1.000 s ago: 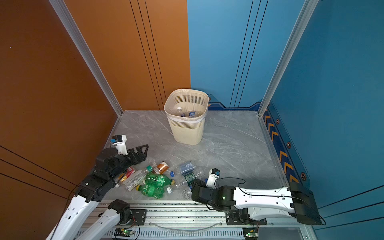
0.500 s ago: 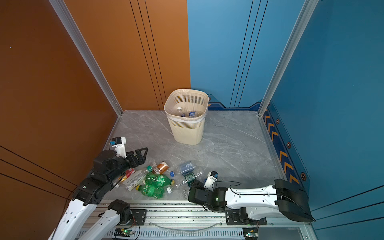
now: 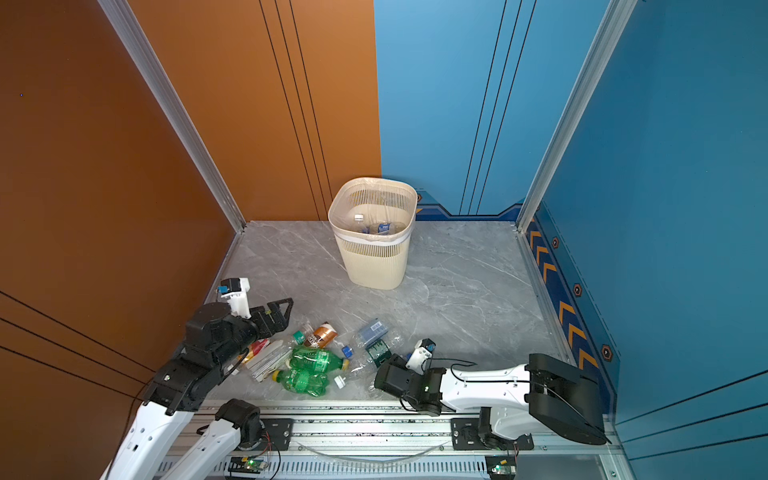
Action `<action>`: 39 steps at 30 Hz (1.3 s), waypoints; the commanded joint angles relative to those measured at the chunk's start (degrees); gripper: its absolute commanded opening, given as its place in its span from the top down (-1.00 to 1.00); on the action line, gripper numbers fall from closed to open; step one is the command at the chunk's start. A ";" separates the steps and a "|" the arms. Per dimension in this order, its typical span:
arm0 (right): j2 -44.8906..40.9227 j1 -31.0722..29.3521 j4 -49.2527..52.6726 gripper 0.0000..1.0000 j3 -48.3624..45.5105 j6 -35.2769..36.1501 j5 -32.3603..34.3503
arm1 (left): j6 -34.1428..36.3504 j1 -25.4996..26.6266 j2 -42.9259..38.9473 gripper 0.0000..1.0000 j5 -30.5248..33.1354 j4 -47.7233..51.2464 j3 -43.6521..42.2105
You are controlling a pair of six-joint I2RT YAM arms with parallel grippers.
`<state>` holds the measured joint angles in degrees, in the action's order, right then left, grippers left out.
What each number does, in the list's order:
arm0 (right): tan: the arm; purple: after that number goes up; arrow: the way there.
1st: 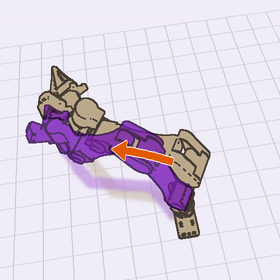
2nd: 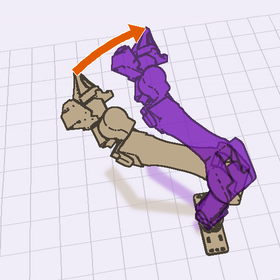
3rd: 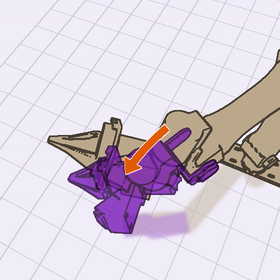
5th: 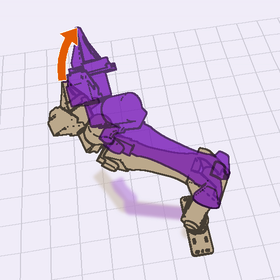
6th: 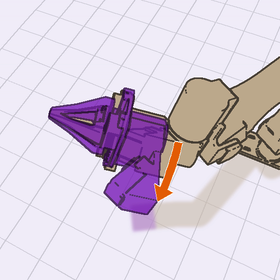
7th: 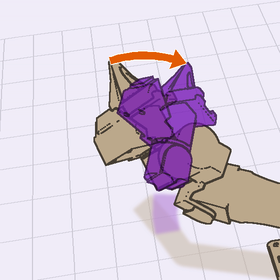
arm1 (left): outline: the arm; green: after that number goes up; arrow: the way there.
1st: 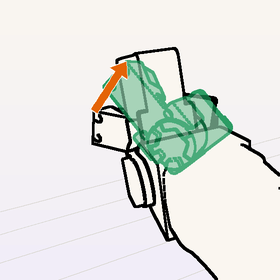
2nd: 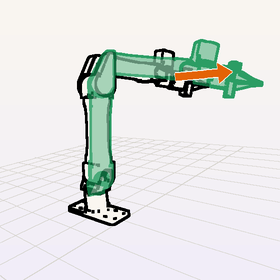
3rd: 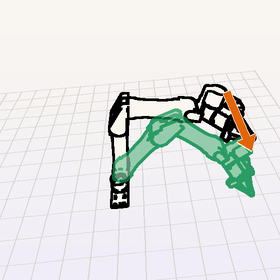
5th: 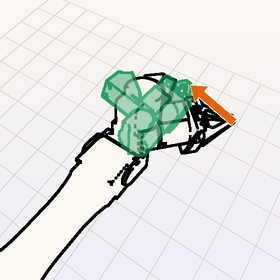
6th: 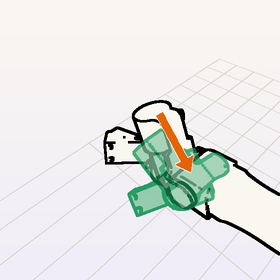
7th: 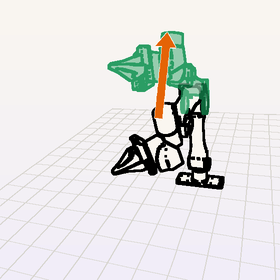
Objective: Put the plastic bottles in the bin
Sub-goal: 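Withdraw the left gripper to the pile while the right gripper grasps the blue-capped water bottle, then lift the blue-capped bottle with the right gripper and release it into the wastebasket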
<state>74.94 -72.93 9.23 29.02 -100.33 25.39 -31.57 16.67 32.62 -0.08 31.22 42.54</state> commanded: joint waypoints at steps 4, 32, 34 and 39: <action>1.15 3.08 -2.64 -0.22 -0.32 2.22 -0.41 | -0.77 -0.78 -0.53 -0.95 -0.72 1.07 -1.14; -18.99 31.79 21.44 0.03 28.08 53.62 -4.15 | -3.91 -1.60 -2.64 -0.95 -1.25 1.56 -4.12; -16.11 35.37 21.07 0.02 34.62 59.21 -6.45 | -4.59 -1.57 -2.99 -0.95 -1.16 1.81 -4.31; -5.79 41.67 20.56 0.02 51.59 68.25 -15.74 | -5.39 -1.68 -3.42 -0.95 -0.62 2.70 -4.48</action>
<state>64.27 -33.71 28.71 73.34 -43.09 17.39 -35.92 15.51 29.71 -0.67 32.62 38.74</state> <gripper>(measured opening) 0.561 0.976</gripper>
